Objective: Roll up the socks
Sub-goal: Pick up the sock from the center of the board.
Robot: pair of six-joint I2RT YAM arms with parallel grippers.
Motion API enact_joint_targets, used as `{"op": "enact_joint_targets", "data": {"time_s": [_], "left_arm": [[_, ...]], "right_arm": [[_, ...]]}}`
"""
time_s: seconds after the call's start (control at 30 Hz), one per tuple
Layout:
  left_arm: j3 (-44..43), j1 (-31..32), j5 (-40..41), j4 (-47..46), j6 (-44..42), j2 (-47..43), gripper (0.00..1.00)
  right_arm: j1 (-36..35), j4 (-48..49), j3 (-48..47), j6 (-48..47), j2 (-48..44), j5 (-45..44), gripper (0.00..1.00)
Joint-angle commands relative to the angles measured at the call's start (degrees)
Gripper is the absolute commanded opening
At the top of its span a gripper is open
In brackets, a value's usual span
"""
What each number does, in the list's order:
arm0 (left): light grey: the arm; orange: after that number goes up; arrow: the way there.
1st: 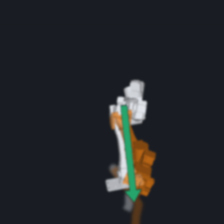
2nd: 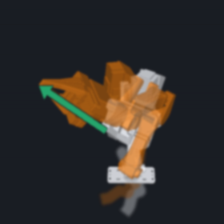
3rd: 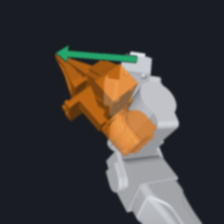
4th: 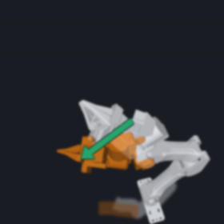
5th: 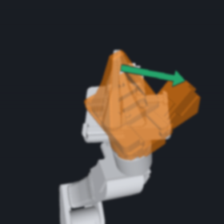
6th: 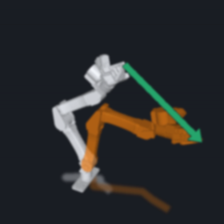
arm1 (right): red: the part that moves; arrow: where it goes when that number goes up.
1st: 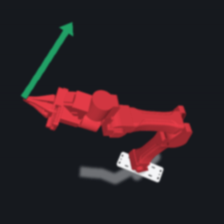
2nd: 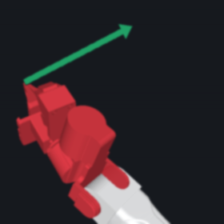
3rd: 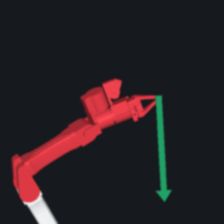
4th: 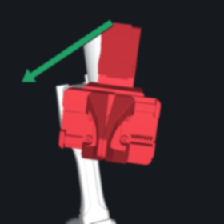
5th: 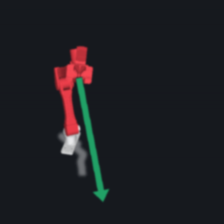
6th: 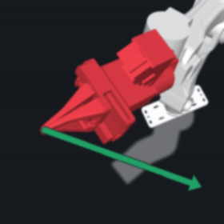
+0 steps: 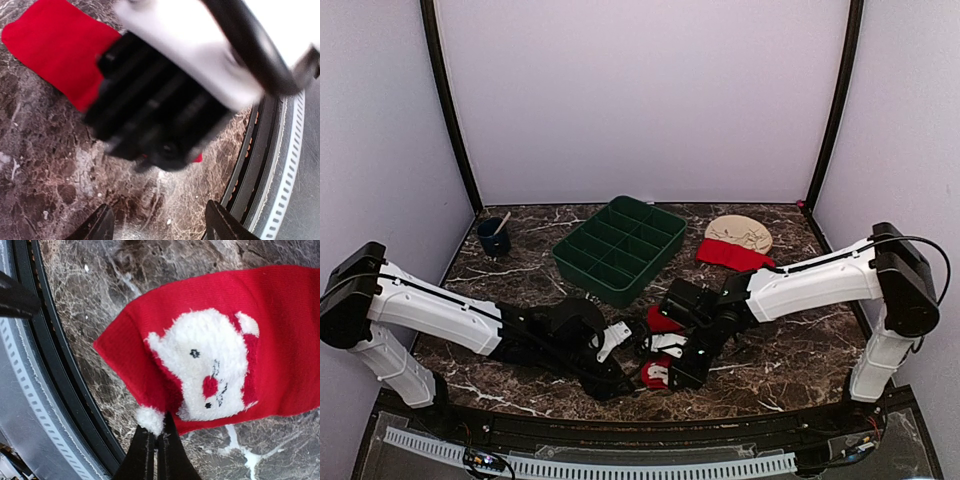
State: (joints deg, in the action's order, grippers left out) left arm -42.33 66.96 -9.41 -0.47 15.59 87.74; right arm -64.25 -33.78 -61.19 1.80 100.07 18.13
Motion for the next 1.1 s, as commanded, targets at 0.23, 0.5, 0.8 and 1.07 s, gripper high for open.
{"op": "enact_joint_targets", "data": {"time_s": [0.23, 0.5, 0.8, 1.07], "left_arm": [[3.73, -0.14, -2.36, -8.46, -6.22, -1.47, 0.65], [6.08, -0.01, -4.70, -12.69, -11.03, -4.15, 0.66], [6.21, 1.59, -6.27, -16.71, -15.95, -4.34, 0.67], [4.36, 3.95, -5.43, -16.73, -19.38, -0.64, 0.67]], "right_arm": [[3.17, -1.91, -2.53, 0.25, 2.78, 10.09, 0.00], [4.62, -2.51, -3.36, 0.68, 4.09, 13.33, 0.00], [6.78, -4.82, -6.05, -0.78, 6.29, 16.60, 0.00], [7.21, -5.79, -7.71, -0.89, 7.20, 17.68, 0.00]]}}
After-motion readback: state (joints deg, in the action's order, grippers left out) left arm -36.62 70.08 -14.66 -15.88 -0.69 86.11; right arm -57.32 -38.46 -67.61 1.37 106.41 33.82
